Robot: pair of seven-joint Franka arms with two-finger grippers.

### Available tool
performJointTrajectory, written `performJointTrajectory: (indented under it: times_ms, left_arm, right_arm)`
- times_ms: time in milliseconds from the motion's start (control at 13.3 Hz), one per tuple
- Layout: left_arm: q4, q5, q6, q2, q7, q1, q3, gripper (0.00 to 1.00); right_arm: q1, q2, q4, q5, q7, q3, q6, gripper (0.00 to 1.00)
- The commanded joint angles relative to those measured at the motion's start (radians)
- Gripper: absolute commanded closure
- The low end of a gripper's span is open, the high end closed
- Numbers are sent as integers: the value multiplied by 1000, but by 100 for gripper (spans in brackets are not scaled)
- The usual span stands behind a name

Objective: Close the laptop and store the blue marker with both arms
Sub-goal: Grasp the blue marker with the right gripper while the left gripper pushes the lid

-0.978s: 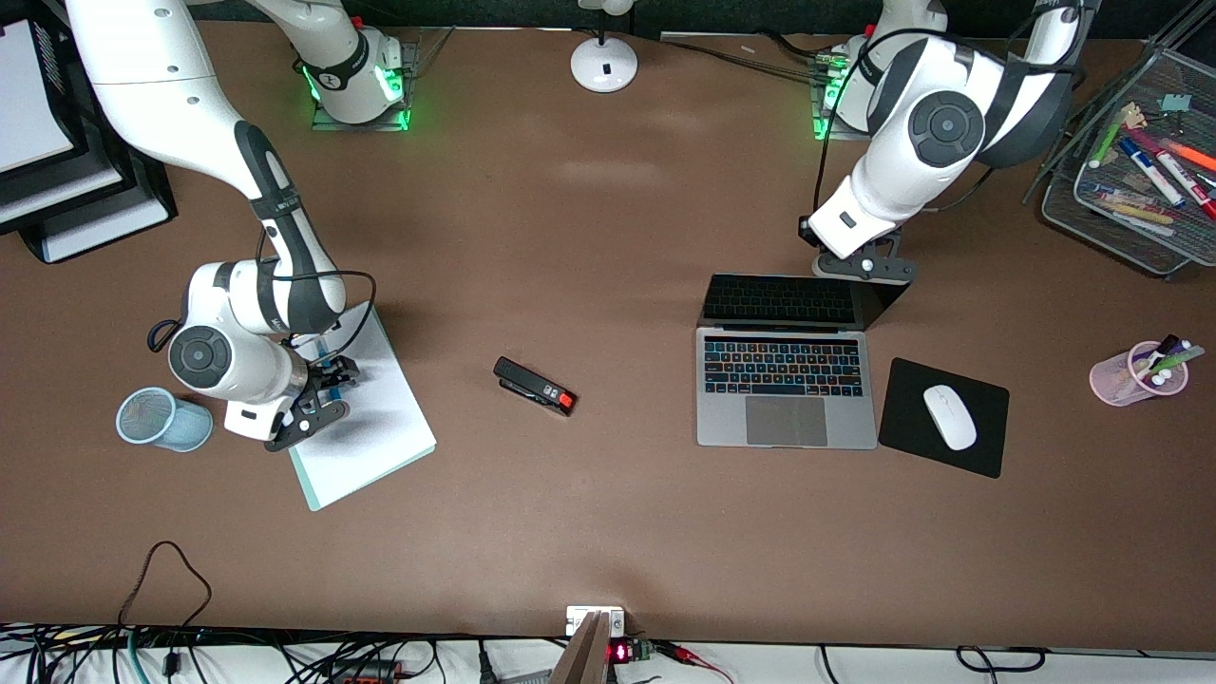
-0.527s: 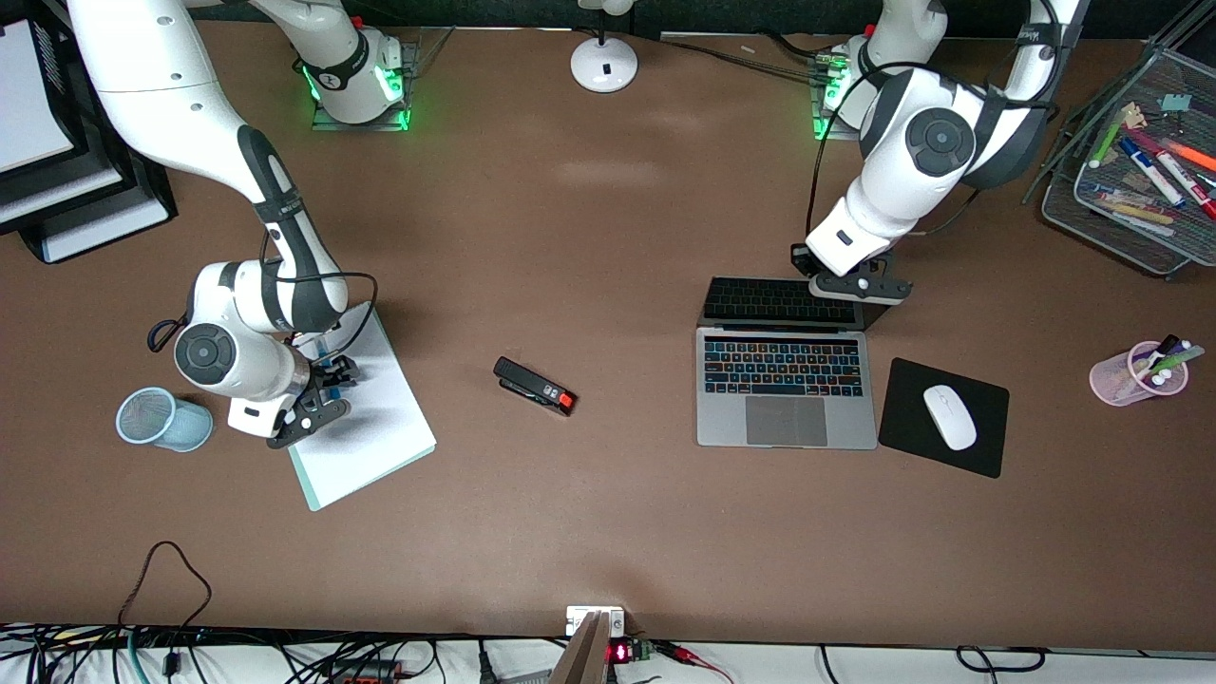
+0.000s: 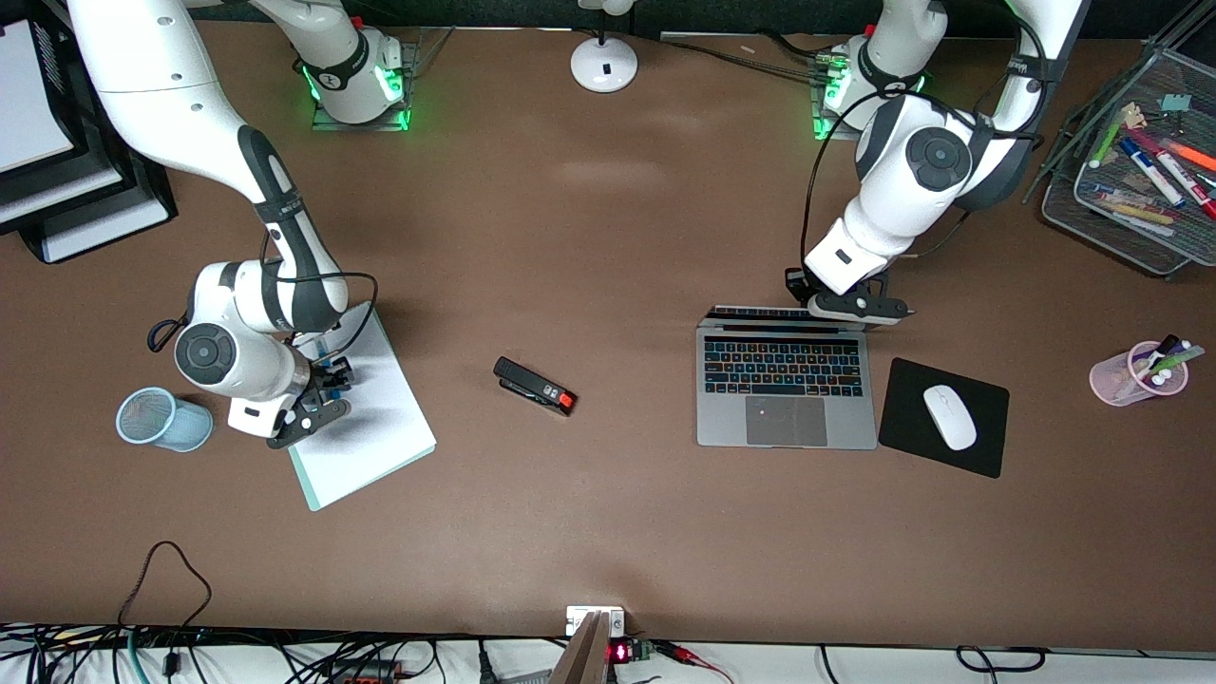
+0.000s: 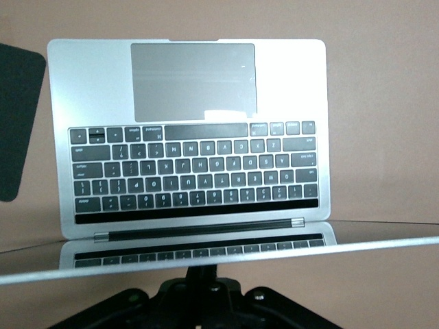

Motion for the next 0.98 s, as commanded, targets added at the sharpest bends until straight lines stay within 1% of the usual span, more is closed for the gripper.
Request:
performJointTrajectory:
  times_ms: [0,75,226,452,527,677,903]
  left_arm:
    - [74,20,17,64,19,13,4,100]
    - [101,48,18,84,18,20,4,100]
    - [145,107,18,129,18,36,4,100]
    - [193,134,20,184,18,46,6,100]
    - [216,143,20,204,19,53,6,100]
    - [260,198,21,251,18,58,6,100]
    - [311,220,21,314,19,63,16,100]
  right_arm:
    - [-4,-17,-18,5,-3,2,15,65]
    - [-4,-17,-20,5,-2,2,15,69]
    - [-4,-16,-18,5,-2,2,15,79]
    - [-4,-17,-18,7,-2,2,13,87]
    - [-4,-17,-18,5,0,2,13,91]
    - [-3,-20,-14,5,-2,2,12,92]
    - [-3,-55,-4,4,-16,2,13,94]
